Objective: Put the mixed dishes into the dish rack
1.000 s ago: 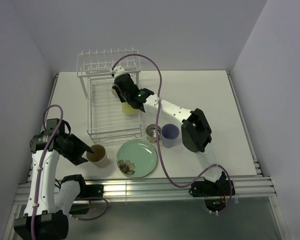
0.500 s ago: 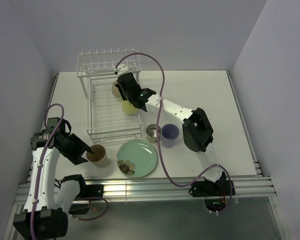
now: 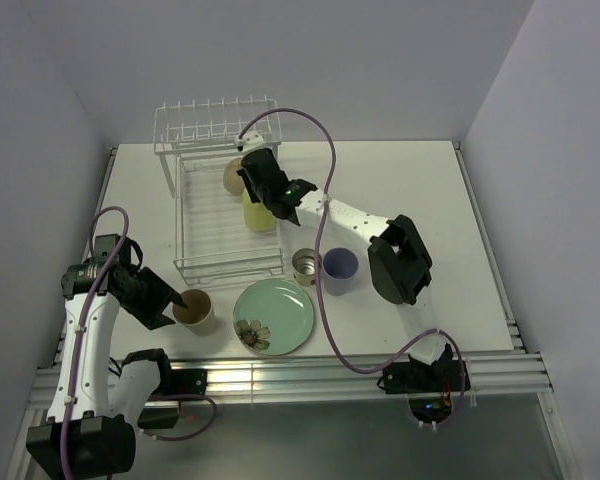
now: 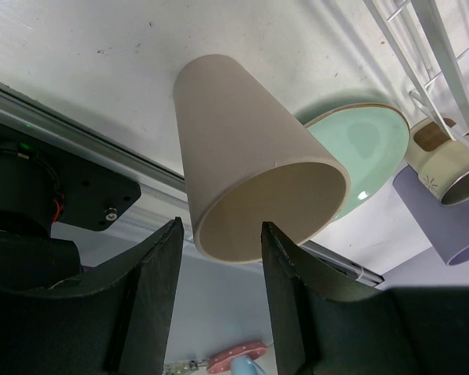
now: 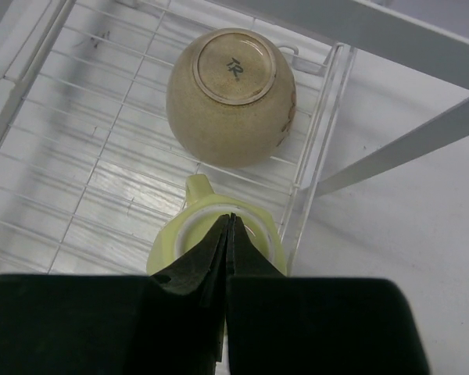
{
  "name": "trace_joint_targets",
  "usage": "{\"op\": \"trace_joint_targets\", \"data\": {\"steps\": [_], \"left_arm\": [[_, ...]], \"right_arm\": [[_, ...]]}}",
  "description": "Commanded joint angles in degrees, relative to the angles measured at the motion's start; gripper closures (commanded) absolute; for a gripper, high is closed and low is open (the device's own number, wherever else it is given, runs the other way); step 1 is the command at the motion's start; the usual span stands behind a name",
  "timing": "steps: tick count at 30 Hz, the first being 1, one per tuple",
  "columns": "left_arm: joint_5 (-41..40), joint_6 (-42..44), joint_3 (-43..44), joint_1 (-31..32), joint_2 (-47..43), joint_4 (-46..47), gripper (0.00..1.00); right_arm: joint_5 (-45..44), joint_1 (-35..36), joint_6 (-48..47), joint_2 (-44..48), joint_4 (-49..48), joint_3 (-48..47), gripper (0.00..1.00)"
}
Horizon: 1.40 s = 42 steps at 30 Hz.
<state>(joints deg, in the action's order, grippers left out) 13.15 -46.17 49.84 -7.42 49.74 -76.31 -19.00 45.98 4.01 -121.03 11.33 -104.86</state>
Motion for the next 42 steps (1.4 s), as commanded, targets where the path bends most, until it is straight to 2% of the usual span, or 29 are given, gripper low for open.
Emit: {"op": "trace_joint_targets", "data": {"steps": [1, 16, 34, 42], "left_arm": [[-0.8, 0.5, 0.6, -0.1, -0.2, 0.1, 0.5], [-0.8, -1.4, 0.6, -0.1, -0.3, 0.2, 0.49], [-2.2, -2.3, -0.9, -0.1, -0.3, 0.4, 0.42], [-2.3, -1.7, -2.9, -0.1, 0.4, 1.0, 0.42]], "right_arm": [[0.0, -0.4, 1.5, 4.7, 0.9, 2.4, 1.0], [1.8, 1.4, 2.9, 10.2, -0.4, 10.6, 1.0], [3.4, 1.5, -0.4, 13.2, -3.4, 10.7, 1.0], [3.2, 1.4, -0.8, 13.6, -2.5, 7.7, 1.0]]}}
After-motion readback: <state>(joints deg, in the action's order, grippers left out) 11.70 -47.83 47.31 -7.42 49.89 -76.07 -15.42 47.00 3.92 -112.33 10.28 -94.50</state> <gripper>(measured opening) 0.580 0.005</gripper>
